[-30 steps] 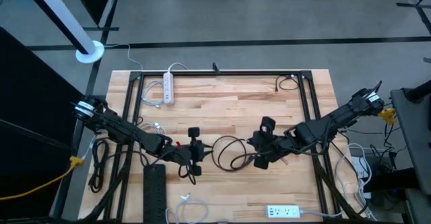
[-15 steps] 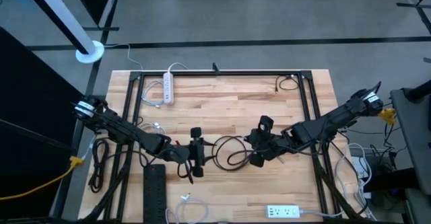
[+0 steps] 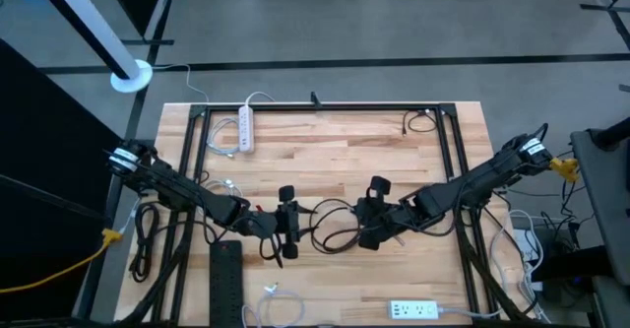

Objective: Plug in charger cables
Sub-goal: Insert the bottom black charger cable into the bottom white outlet extension

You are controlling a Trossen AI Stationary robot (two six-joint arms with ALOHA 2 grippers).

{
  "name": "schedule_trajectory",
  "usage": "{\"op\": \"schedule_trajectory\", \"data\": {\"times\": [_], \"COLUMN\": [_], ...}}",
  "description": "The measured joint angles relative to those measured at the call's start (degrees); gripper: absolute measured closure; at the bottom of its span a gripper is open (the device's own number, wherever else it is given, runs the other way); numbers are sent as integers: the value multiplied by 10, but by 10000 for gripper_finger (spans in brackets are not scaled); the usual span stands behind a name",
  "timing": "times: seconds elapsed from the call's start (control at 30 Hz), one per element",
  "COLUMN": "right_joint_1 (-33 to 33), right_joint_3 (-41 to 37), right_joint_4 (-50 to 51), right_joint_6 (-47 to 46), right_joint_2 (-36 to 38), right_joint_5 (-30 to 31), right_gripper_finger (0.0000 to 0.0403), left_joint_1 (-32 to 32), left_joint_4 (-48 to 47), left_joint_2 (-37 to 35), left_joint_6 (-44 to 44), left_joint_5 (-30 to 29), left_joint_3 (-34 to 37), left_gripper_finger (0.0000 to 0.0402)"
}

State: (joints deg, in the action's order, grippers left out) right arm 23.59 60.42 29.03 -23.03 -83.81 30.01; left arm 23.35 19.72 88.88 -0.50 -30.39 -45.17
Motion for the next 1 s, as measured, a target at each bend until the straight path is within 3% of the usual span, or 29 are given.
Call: {"op": "schedule_trajectory", "data": {"times": [1.0], "right_joint_1": [0], "right_joint_3": [0], "right_joint_4": [-29], "right_joint_6": [1], "right_joint_2": [0], "right_joint_5": [0], "right_gripper_finger": [384], "left_joint_1": [0], "left_joint_4": [0], "left_joint_2": [0], "left_joint_6": [-1], "left_joint_5": [16], "left_joint_3": [0], "left_gripper_finger": [288]}}
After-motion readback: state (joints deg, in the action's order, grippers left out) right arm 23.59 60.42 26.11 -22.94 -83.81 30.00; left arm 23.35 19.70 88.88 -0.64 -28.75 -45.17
